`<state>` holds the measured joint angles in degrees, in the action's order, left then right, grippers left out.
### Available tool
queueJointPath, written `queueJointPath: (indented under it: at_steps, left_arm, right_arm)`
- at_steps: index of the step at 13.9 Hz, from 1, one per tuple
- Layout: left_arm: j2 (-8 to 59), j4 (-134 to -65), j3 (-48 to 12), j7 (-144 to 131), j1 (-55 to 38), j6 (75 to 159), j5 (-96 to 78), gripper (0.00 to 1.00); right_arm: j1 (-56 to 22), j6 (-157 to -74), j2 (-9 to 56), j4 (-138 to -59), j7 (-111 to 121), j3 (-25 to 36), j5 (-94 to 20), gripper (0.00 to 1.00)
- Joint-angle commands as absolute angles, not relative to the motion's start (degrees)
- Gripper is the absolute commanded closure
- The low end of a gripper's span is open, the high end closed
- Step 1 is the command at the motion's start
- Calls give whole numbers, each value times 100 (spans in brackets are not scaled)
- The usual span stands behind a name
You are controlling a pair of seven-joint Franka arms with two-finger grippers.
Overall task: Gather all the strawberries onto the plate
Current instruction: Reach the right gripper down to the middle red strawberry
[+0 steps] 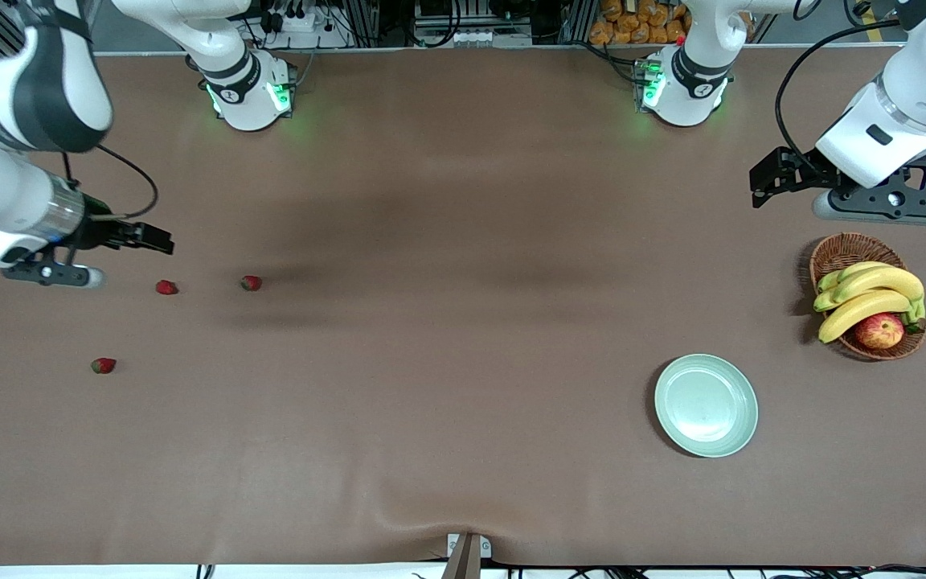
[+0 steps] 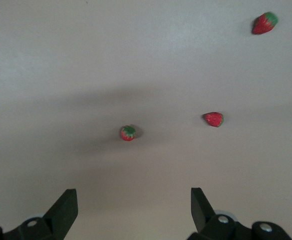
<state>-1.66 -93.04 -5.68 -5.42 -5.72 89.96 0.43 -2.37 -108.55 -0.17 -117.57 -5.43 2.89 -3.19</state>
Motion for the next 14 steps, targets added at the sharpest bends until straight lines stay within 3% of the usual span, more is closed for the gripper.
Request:
queueJointPath:
  at_steps: [1, 10, 14]
  left_arm:
    - [-158, -9202, -571, -422, -501, 8895, 0, 0]
    - [-237, -9185, -554, -440, -483, 8886, 35, 0]
    - [-229, -9185, -554, -439, -440, 8886, 44, 0]
  right_arm:
    - [-307, -11695, -185, -12531, -650, 281, -352, 0]
    - [-606, -13576, 939, -13077, -650, 273, -360, 2]
    - [-773, -14422, 1160, -13552, -650, 272, -360, 15]
